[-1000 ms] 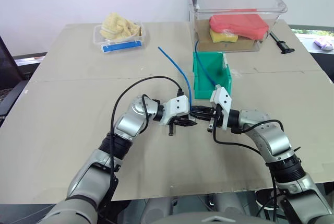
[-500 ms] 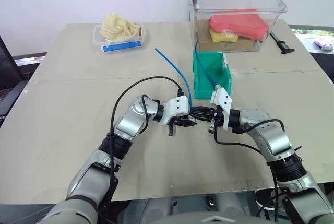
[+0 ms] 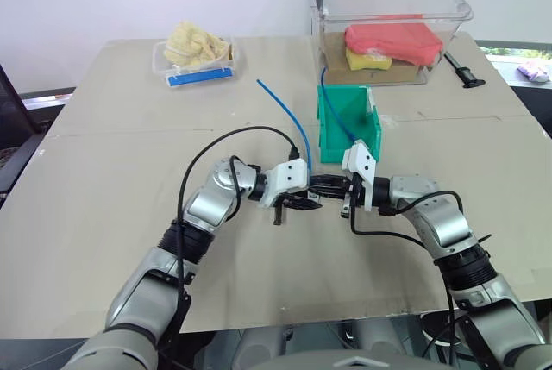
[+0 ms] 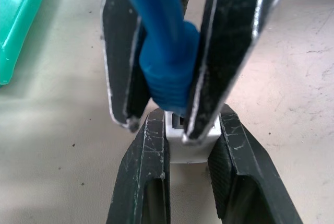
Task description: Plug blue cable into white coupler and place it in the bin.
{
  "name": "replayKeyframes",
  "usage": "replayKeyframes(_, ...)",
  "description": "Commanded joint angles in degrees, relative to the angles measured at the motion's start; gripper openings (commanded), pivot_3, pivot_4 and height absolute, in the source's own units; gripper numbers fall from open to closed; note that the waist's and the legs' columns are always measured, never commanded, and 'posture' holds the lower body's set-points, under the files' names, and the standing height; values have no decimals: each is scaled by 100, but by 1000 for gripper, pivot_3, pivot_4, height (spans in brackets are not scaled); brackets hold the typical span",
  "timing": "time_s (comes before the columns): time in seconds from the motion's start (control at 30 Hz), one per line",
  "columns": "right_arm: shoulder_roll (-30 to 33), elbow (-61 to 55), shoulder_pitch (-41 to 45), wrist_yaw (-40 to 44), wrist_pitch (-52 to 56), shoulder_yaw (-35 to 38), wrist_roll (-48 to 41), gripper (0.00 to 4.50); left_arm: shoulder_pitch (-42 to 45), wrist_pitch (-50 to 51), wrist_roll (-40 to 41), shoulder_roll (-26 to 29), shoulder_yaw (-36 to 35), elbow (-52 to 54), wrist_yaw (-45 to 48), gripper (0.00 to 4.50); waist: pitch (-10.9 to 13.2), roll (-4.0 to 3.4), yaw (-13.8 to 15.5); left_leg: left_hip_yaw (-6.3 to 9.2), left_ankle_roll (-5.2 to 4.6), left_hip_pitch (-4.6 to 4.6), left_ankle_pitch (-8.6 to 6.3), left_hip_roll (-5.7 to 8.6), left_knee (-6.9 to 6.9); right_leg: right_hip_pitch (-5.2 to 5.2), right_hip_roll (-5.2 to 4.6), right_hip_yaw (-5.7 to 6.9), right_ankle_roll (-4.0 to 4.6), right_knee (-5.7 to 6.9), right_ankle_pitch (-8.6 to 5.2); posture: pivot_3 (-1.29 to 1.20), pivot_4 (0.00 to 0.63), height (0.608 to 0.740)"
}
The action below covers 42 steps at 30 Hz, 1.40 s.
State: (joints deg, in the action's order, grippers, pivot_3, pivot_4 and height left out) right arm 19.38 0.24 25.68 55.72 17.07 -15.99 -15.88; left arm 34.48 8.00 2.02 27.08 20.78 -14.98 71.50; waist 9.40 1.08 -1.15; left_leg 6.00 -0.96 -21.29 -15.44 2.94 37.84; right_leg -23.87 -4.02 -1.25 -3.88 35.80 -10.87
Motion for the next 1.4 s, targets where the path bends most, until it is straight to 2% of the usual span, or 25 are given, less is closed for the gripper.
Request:
replayKeyframes(0.03,-23,-19,-25,15,3,-65,47,0,-9,-104,116,12,-32,86,124,386,0,0,0,0,0,0,0,0,0,0,0,0,0,0,0,0,150,740)
replayKeyframes(0.4,118,128,-325,425,-571,-110,15,0,-8,-262,221,45,-92,43,372,386,0,0,8,-1,0,0,0,1,0,0,-1,-1,0,-1,0,0,150,740)
replayKeyframes(0.73,92,243,-512,461,-527,-65,-61,0,-35,-384,264,49,-135,-2,496,386,0,0,12,0,0,0,0,0,0,0,-1,-1,0,0,0,0,150,740)
replayKeyframes(1.0,303,292,-835,428,-568,-44,52,0,-81,-447,232,66,-104,-28,474,386,0,0,19,-1,0,0,0,0,0,1,-1,-1,0,0,0,0,150,740)
replayKeyframes(1.17,409,485,-749,431,-639,-283,316,0,-77,-480,210,49,-87,-34,446,386,0,0,18,-1,0,1,0,1,0,2,-1,-1,0,0,0,0,150,740)
replayKeyframes(1.4,710,778,-507,446,-607,-984,1102,0,-82,-534,178,18,-81,-62,374,386,-8,2,16,-5,-1,33,0,1,-3,30,-1,-2,-1,0,-1,0,150,740)
